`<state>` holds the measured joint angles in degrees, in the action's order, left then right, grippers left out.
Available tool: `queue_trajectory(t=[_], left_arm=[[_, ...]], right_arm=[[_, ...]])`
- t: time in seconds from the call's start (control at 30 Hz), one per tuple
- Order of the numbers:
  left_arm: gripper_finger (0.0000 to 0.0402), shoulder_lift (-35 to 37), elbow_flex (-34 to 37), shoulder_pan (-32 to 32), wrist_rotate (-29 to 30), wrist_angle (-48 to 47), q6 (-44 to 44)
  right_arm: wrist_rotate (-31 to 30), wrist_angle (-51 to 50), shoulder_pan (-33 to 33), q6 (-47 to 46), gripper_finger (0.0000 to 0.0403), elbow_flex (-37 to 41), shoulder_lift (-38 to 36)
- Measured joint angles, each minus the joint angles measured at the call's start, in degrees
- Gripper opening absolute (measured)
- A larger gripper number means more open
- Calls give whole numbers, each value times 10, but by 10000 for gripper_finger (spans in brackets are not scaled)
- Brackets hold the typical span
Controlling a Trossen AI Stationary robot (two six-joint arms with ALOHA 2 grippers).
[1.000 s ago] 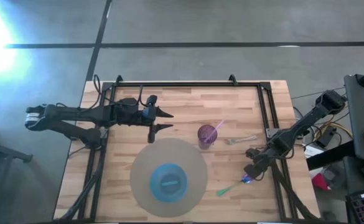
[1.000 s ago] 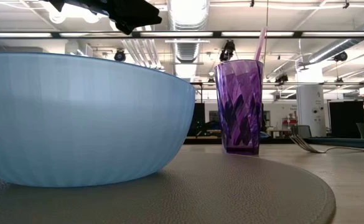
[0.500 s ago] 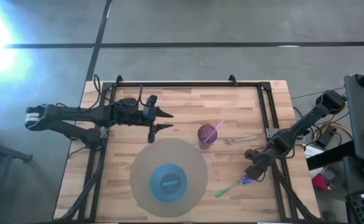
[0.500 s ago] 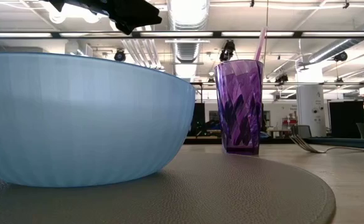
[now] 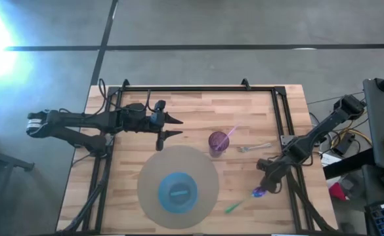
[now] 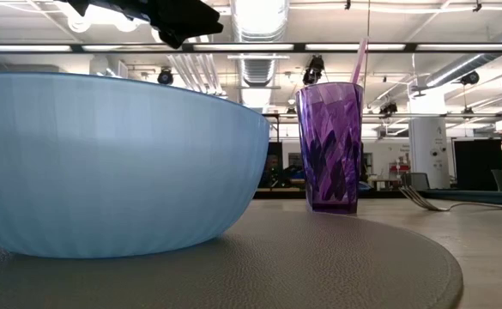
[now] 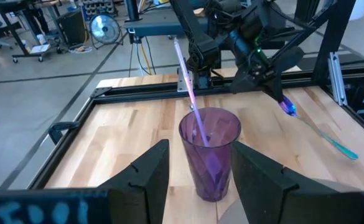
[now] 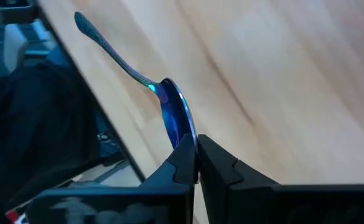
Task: Pick & Place Utensil
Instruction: Put the blue spoon into the blue bowl
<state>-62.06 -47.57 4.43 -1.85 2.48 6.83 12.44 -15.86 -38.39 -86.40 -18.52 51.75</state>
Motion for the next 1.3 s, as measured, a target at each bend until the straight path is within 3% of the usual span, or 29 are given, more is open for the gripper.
queue_trajectory(t=[0.33, 0.5, 0.87, 1.3], left_arm=[[165, 0, 0, 0, 0, 0, -25], [165, 0, 0, 0, 0, 0, -28], [165, 0, 0, 0, -18, 0, -30], [165, 0, 0, 0, -18, 0, -30]], right_arm=[[-11, 2, 0, 76, 8, -48, -3], [-53, 3, 0, 149, 8, -81, -3], [-185, 3, 0, 325, 8, -142, -3], [-379, 62, 1, 449, 8, -162, -4]])
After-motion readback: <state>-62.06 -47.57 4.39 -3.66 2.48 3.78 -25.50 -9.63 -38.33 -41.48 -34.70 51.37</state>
